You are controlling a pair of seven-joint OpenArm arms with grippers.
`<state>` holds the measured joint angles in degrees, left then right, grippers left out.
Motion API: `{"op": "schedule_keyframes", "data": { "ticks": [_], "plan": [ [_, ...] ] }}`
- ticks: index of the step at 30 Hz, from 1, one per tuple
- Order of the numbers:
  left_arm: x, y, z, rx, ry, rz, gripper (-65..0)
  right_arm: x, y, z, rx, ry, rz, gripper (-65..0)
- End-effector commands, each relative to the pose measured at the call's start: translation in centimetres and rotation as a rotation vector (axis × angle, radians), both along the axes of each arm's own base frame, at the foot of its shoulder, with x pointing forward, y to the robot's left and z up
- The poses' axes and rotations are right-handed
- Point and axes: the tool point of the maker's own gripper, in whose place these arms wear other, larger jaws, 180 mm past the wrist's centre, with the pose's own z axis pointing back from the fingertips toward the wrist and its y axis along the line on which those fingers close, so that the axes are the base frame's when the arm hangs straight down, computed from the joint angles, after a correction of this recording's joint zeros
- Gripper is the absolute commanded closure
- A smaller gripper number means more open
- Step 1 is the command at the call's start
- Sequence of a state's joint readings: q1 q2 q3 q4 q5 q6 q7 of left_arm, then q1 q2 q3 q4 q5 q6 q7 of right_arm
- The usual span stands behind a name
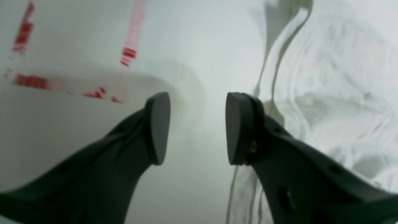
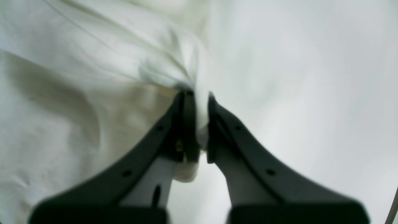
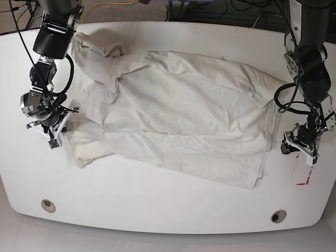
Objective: Layout the t-shirt on the table in an organized manner, then fold the t-shirt properly
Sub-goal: 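Pull the held edges apart with both grippers to straighten the shirt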
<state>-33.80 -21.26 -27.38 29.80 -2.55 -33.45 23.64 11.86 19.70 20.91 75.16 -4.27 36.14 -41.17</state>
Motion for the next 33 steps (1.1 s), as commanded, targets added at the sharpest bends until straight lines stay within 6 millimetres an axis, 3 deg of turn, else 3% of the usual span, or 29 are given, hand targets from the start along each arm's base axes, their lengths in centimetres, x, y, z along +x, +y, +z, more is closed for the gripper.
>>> {"op": "schedule_keyframes", "data": {
  "ticks": [1, 5, 12, 20, 29, 31, 33],
  "plan": [
    [1.9, -0.5, 2.1, 0.005, -0.07, -0.017, -27.4, 1.0, -0.2, 2.0, -0.015, -0.063, 0.012, -2.4],
    [2.0, -2.5, 1.2, 0.004, -0.051, -0.06, -27.4, 1.1, 1.2, 1.9, 0.001, -0.073, 0.029, -2.4],
    [2.4, -6.4, 0.1, -0.033, -0.038, -0.116, -27.4, 0.4, 2.0, 2.0, -0.007, -0.082, 0.047, -2.4],
    [2.7, -8.6, -0.4, -0.061, -0.033, -0.134, -27.4, 0.5, 3.1, 1.8, 0.013, -0.089, 0.05, -2.4],
    [2.5, -9.6, -0.9, -0.075, -0.011, -0.15, -26.7, 0.4, 3.4, 1.7, 0.021, -0.089, 0.05, -2.4],
    [2.3, -9.7, -1.1, -0.076, 0.004, -0.156, -25.1, 0.4, 3.4, 1.6, 0.022, -0.089, 0.05, -2.4],
    [2.2, -9.8, -1.2, -0.076, 0.012, -0.159, -18.6, 0.4, 3.4, 1.6, 0.022, -0.089, 0.05, -2.4]
  ]
}}
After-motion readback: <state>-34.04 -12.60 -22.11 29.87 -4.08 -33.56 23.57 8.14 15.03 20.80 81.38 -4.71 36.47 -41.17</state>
